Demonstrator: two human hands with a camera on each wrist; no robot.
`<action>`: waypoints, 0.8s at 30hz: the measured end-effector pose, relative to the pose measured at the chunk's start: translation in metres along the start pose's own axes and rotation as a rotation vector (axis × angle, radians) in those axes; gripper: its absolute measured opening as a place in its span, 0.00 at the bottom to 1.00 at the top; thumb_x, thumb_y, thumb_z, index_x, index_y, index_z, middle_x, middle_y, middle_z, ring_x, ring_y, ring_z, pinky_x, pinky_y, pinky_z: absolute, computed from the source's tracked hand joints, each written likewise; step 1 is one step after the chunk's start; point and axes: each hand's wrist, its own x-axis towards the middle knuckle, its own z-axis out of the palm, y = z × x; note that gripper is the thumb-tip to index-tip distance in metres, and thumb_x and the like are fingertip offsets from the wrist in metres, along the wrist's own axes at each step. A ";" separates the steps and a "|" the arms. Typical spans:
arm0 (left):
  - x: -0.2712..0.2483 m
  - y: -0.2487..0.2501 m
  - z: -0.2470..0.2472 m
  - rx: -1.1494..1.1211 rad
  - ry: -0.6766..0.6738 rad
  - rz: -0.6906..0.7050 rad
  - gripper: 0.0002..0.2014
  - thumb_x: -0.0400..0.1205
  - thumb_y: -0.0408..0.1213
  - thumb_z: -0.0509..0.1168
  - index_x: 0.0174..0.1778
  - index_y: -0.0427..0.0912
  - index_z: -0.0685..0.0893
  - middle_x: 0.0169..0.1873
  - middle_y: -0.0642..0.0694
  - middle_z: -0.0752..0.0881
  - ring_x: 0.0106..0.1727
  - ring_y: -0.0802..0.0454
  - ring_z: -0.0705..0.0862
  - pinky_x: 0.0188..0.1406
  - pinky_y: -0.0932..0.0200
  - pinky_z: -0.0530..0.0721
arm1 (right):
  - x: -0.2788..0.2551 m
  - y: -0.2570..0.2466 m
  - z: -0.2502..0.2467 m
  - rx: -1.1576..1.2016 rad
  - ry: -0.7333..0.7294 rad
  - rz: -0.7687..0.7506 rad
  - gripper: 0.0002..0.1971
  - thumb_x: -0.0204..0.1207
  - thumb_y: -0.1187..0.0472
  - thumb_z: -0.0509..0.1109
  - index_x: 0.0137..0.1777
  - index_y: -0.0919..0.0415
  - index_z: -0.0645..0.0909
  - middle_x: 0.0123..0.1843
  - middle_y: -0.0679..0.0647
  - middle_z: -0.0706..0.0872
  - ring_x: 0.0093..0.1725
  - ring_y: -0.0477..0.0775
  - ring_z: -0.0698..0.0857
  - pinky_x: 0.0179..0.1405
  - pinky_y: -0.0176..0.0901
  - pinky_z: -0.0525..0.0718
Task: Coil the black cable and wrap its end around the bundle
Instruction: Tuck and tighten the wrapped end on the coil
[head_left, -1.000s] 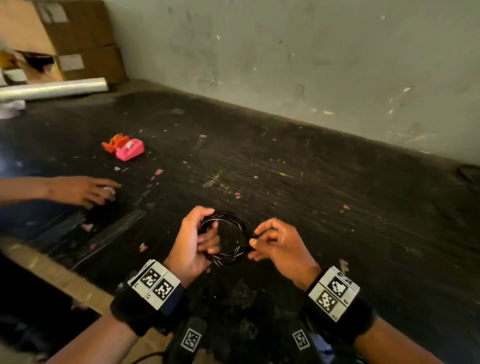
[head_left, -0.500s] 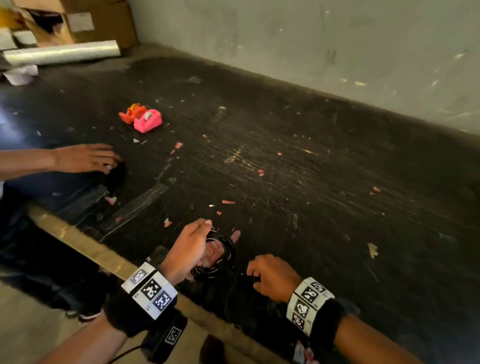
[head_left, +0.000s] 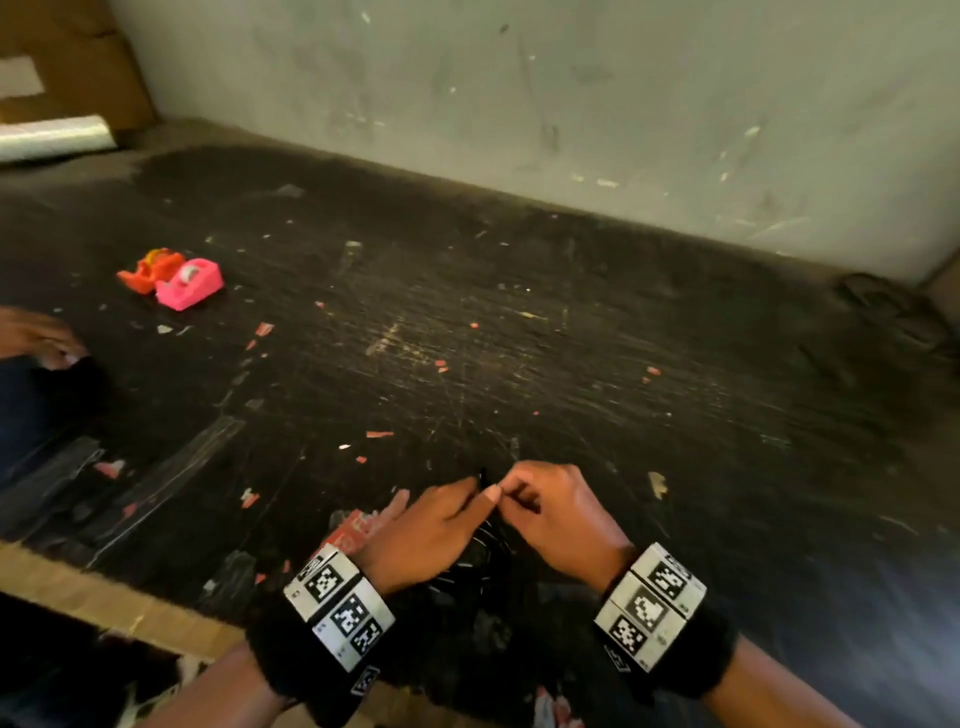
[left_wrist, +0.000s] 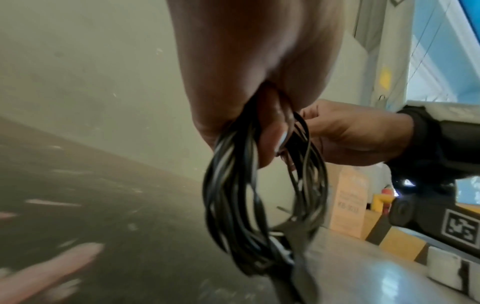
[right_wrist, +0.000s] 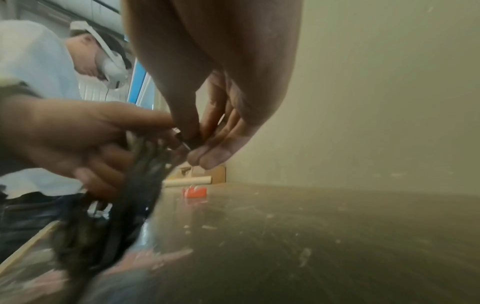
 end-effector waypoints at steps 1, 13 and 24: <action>0.006 0.005 0.004 -0.034 0.012 0.064 0.20 0.84 0.56 0.52 0.49 0.46 0.83 0.41 0.51 0.88 0.47 0.63 0.85 0.59 0.52 0.79 | -0.006 0.000 -0.007 -0.028 0.029 -0.004 0.01 0.71 0.66 0.71 0.40 0.63 0.85 0.37 0.57 0.89 0.36 0.53 0.87 0.39 0.52 0.85; 0.031 0.073 0.032 -0.270 0.031 0.285 0.16 0.87 0.41 0.55 0.45 0.34 0.83 0.30 0.47 0.84 0.29 0.56 0.81 0.32 0.58 0.76 | -0.026 0.002 -0.076 0.568 0.342 0.394 0.07 0.75 0.73 0.68 0.48 0.62 0.82 0.36 0.54 0.87 0.31 0.48 0.88 0.30 0.39 0.85; 0.037 0.133 0.001 -0.702 -0.133 -0.037 0.14 0.84 0.48 0.58 0.40 0.41 0.78 0.14 0.52 0.65 0.14 0.57 0.63 0.16 0.62 0.65 | -0.038 -0.029 -0.143 0.301 0.318 0.052 0.07 0.72 0.71 0.74 0.48 0.64 0.86 0.39 0.55 0.90 0.38 0.45 0.89 0.41 0.34 0.87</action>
